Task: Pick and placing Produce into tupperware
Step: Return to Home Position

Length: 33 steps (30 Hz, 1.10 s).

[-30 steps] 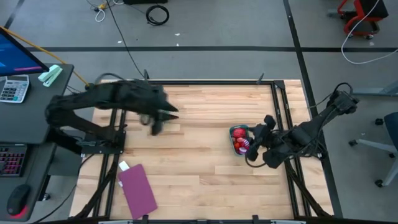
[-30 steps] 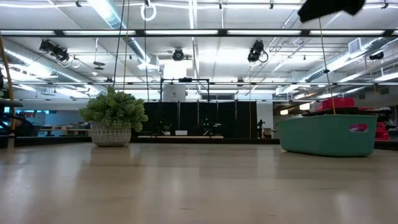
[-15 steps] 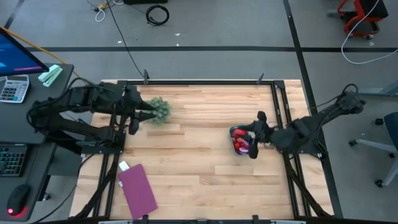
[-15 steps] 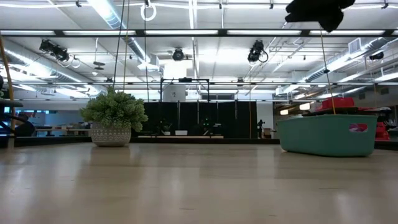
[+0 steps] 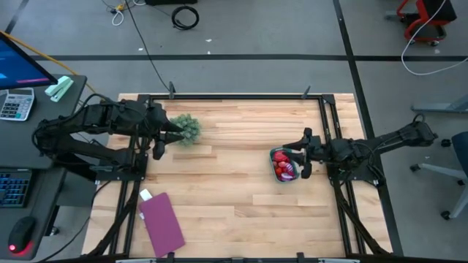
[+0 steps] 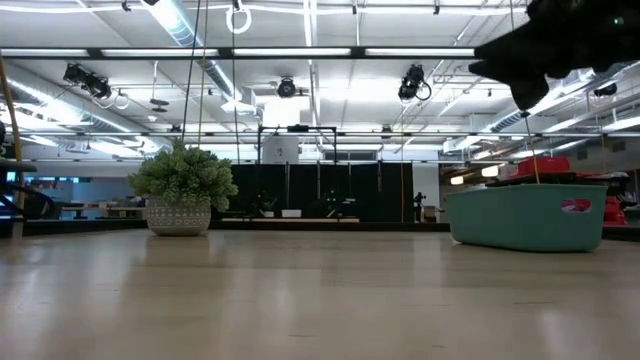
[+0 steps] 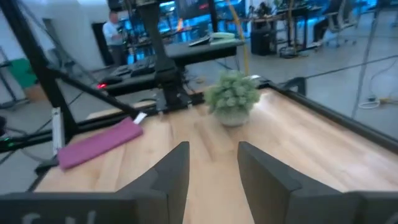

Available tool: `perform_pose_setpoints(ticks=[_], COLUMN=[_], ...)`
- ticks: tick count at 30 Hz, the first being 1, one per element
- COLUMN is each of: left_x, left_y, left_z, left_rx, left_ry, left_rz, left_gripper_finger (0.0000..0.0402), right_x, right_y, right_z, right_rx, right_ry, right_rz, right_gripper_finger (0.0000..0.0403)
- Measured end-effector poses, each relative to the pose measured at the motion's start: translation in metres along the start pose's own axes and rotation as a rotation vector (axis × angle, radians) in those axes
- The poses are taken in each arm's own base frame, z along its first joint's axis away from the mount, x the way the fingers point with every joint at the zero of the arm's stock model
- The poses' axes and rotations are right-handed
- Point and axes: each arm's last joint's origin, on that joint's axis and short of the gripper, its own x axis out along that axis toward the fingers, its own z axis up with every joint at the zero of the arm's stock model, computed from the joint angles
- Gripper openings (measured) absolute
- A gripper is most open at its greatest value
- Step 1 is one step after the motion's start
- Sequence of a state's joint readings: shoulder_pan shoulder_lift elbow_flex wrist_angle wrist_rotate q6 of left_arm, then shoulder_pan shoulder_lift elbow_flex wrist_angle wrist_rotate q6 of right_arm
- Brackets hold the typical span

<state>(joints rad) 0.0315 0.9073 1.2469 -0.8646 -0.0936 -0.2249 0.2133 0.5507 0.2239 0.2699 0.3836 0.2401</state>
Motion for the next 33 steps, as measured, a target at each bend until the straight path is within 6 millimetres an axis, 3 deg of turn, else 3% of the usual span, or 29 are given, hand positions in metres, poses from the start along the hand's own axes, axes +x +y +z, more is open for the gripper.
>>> perform_pose_setpoints(ticks=[10, 25, 33], left_x=[0.000, 0.000, 0.000], left_y=[0.000, 0.000, 0.000], left_z=[0.000, 0.000, 0.000], left_rx=[-0.026, -0.026, -0.016], left_ry=[-0.002, -0.002, 0.001], left_rz=[-0.002, -0.002, -0.002], left_gripper_finger=[0.0153, 0.0136, 0.0148], right_x=[-0.015, -0.017, -0.036], right_y=[-0.013, -0.033, -0.029], right_z=[0.014, 0.016, 0.028], right_rx=[-0.012, -0.002, 0.002], right_ry=[-0.135, -0.142, -0.253], right_rz=[0.055, -0.094, 0.090], right_gripper_finger=[0.0144, 0.0144, 0.0144])
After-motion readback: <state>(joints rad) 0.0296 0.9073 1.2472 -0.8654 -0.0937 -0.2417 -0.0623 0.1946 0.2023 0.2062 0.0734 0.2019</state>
